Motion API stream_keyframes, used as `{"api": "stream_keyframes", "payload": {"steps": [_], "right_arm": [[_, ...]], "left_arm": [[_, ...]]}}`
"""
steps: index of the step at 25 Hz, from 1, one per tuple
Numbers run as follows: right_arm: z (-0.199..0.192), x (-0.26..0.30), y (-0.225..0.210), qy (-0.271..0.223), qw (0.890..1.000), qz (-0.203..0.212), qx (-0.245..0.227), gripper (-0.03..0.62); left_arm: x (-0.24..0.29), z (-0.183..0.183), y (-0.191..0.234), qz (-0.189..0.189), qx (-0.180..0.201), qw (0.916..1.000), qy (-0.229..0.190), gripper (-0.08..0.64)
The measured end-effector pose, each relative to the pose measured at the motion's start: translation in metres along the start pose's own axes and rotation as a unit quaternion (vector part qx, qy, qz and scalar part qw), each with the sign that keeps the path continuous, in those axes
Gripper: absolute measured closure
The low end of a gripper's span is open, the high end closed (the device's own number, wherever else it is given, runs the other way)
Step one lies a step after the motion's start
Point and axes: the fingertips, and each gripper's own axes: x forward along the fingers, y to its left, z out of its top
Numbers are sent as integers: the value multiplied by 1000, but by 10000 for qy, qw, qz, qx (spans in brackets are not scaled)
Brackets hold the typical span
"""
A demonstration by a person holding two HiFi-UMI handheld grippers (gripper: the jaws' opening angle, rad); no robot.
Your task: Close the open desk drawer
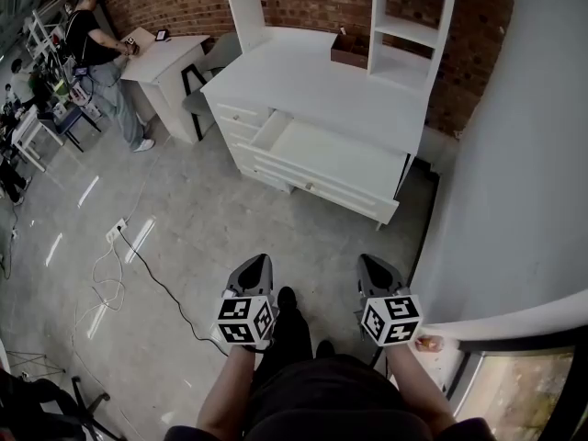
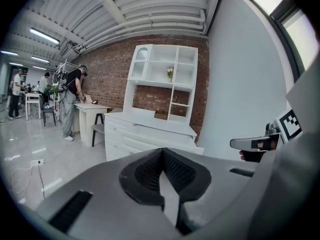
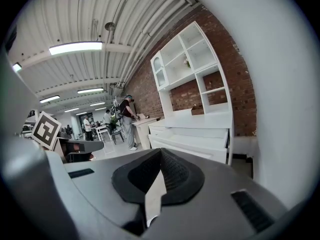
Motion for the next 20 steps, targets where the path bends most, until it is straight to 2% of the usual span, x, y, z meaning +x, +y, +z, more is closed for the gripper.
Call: {"api": "stream_keyframes", "payload": {"steps": [7, 11, 20], "right_arm": [[2, 55, -5, 101, 9998, -158, 73, 588], [12, 101, -12, 132, 9993, -287, 196, 588], [37, 204, -36, 231, 9932, -1050, 454, 588]], "left_arm": [[50, 7, 36, -166, -189, 9997, 53, 551], [96, 18, 62, -315, -142, 9993, 139, 551], [204, 58, 132, -837, -88, 9957, 375, 551]]}}
